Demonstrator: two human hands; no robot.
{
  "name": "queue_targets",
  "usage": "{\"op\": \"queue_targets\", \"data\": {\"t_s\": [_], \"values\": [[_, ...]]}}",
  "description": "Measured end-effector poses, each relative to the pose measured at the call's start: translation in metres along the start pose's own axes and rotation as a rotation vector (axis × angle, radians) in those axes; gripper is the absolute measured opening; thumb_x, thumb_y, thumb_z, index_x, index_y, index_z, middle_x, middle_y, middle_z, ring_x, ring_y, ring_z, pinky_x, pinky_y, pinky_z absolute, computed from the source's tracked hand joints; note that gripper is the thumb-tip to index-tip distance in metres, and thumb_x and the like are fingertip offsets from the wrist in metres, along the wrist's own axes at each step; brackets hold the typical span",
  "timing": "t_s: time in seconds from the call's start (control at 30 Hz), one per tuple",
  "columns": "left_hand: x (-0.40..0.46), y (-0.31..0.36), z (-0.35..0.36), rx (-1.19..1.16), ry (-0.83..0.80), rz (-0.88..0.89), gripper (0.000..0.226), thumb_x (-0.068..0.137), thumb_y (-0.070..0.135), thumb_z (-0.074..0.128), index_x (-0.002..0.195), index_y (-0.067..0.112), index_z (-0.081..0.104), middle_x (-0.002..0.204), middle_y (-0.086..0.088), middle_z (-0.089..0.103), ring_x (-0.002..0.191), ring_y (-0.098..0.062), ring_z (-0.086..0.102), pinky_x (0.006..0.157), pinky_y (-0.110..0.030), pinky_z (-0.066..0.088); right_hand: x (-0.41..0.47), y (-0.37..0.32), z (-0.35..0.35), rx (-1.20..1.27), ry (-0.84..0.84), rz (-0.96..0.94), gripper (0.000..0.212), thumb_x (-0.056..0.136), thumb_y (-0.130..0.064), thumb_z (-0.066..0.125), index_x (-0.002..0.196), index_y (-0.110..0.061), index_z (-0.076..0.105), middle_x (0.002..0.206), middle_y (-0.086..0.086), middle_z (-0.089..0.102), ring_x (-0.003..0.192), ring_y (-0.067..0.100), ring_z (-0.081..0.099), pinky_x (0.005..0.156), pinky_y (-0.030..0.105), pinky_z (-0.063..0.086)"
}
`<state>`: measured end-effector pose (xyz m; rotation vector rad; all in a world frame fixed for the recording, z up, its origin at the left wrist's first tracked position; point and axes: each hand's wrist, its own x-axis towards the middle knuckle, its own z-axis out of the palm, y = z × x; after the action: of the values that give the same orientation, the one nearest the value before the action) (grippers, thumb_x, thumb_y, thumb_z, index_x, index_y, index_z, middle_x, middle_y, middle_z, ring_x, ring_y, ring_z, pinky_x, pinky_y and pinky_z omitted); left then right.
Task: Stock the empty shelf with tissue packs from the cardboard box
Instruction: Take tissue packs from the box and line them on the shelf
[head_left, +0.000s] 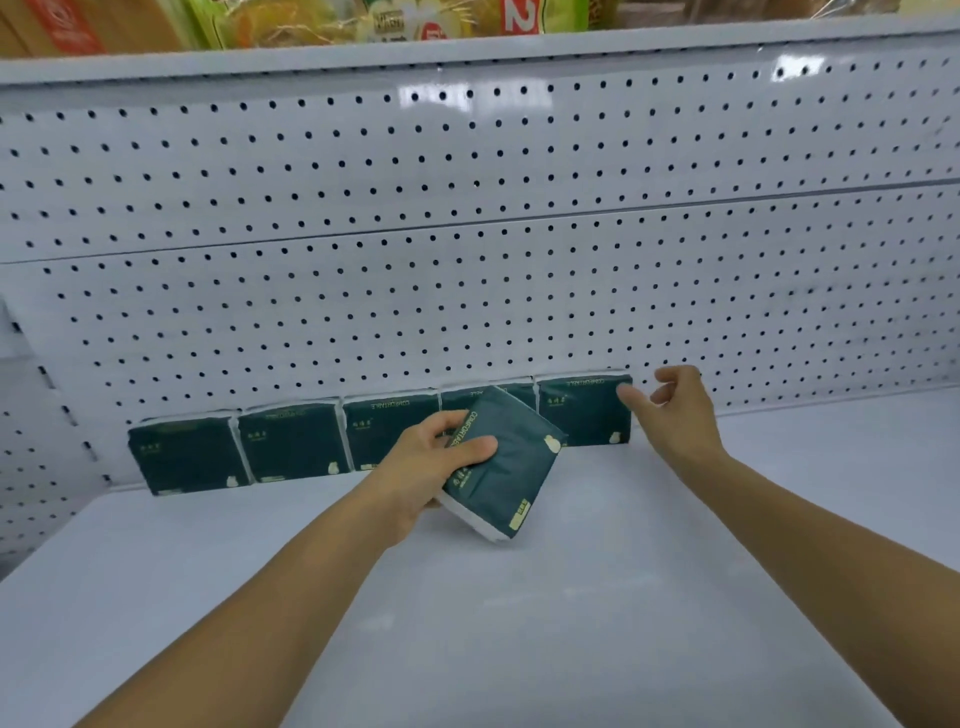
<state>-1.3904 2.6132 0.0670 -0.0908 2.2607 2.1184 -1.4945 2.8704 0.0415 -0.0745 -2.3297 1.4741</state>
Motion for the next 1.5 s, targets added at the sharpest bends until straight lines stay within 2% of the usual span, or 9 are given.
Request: {"op": "queue_targets", "data": {"t_s": [0.07, 0.17, 0.27, 0.47, 0.63, 0.8, 0.97, 1.13, 1.5], "values": [[-0.005, 0.007, 0.006, 0.044, -0.021, 0.044, 0.039, 0.082, 0.022, 0.078, 0.118, 0.026, 0.064, 0.103, 0.005, 0.075, 0.091, -0.017, 0.073, 0.078, -0.034, 0.059, -0.014, -0.022, -0.014, 0.165, -0.128, -0.071, 0.046, 0.084, -0.046, 0.068, 0.118, -0.018, 0.055, 0.099, 0.002, 0.061, 0.093, 0.017, 0.059, 0.074, 0.028, 0.046], [-0.012, 0.02, 0.022, 0.095, -0.024, 0.077, 0.042, 0.079, 0.021, 0.081, 0.116, 0.019, 0.06, 0.097, 0.002, 0.076, 0.081, -0.015, 0.074, 0.061, -0.022, 0.055, -0.036, -0.05, -0.033, 0.171, -0.635, -0.101, 0.05, 0.077, -0.043, 0.075, 0.121, -0.028, 0.057, 0.101, -0.007, 0.071, 0.096, 0.006, 0.065, 0.075, 0.021, 0.042], [-0.016, 0.029, 0.046, 0.196, -0.074, 0.105, 0.041, 0.08, 0.026, 0.08, 0.112, 0.015, 0.057, 0.095, 0.0, 0.076, 0.084, -0.02, 0.074, 0.072, -0.03, 0.057, -0.045, -0.05, -0.047, 0.142, -0.821, -0.108, 0.048, 0.08, -0.023, 0.078, 0.123, -0.024, 0.057, 0.098, 0.0, 0.074, 0.086, 0.008, 0.069, 0.074, 0.023, 0.048], [0.003, 0.009, 0.081, 0.61, 0.14, 0.38, 0.028, 0.098, 0.052, 0.045, 0.107, 0.029, 0.059, 0.108, 0.015, 0.064, 0.104, -0.009, 0.059, 0.089, -0.028, 0.048, -0.024, 0.007, -0.097, 0.074, -0.588, -0.119, 0.015, 0.078, -0.014, 0.078, 0.091, -0.015, 0.069, 0.081, -0.001, 0.072, 0.088, 0.018, 0.069, 0.073, 0.023, 0.048], [0.056, -0.017, 0.081, 1.163, 0.362, 0.724, 0.053, 0.085, 0.033, 0.074, 0.133, 0.023, 0.054, 0.138, 0.004, 0.05, 0.131, -0.018, 0.041, 0.112, -0.037, 0.034, 0.014, 0.045, -0.125, 0.12, -0.371, -0.036, 0.019, 0.079, -0.009, 0.077, 0.095, -0.012, 0.068, 0.084, -0.002, 0.075, 0.083, 0.018, 0.07, 0.068, 0.017, 0.048], [0.091, -0.019, 0.089, 1.5, 0.322, 0.937, 0.084, 0.053, 0.025, 0.094, 0.127, 0.017, 0.055, 0.129, -0.005, 0.058, 0.12, -0.024, 0.044, 0.104, -0.042, 0.044, 0.051, 0.063, -0.116, 0.154, -0.226, -0.009, 0.02, 0.079, -0.008, 0.078, 0.095, -0.015, 0.069, 0.089, -0.001, 0.073, 0.083, 0.014, 0.067, 0.063, 0.011, 0.046], [0.105, -0.023, 0.094, 1.551, 0.323, 0.94, 0.087, 0.046, 0.01, 0.094, 0.126, 0.016, 0.059, 0.124, -0.005, 0.062, 0.109, -0.024, 0.056, 0.094, -0.036, 0.05, 0.073, 0.068, -0.094, 0.135, -0.206, -0.03, 0.016, 0.081, -0.005, 0.075, 0.095, -0.011, 0.072, 0.082, -0.001, 0.069, 0.073, 0.012, 0.063, 0.062, 0.011, 0.045], [0.11, -0.025, 0.097, 1.493, 0.326, 0.919, 0.087, 0.047, -0.007, 0.086, 0.126, 0.014, 0.057, 0.12, -0.005, 0.061, 0.108, -0.025, 0.059, 0.085, -0.031, 0.053, 0.084, 0.071, -0.076, 0.047, -0.152, -0.055, 0.023, 0.08, -0.007, 0.076, 0.101, -0.012, 0.066, 0.091, 0.006, 0.069, 0.084, 0.023, 0.065, 0.072, 0.026, 0.052], [0.102, -0.017, 0.103, 1.544, 0.317, 0.83, 0.079, 0.052, 0.009, 0.089, 0.125, 0.014, 0.061, 0.117, -0.005, 0.063, 0.104, -0.026, 0.062, 0.091, -0.037, 0.051, 0.081, 0.065, -0.075, 0.002, -0.205, 0.012, 0.029, 0.085, -0.016, 0.073, 0.11, -0.01, 0.06, 0.109, 0.006, 0.067, 0.092, 0.02, 0.064, 0.077, 0.03, 0.049]]}}
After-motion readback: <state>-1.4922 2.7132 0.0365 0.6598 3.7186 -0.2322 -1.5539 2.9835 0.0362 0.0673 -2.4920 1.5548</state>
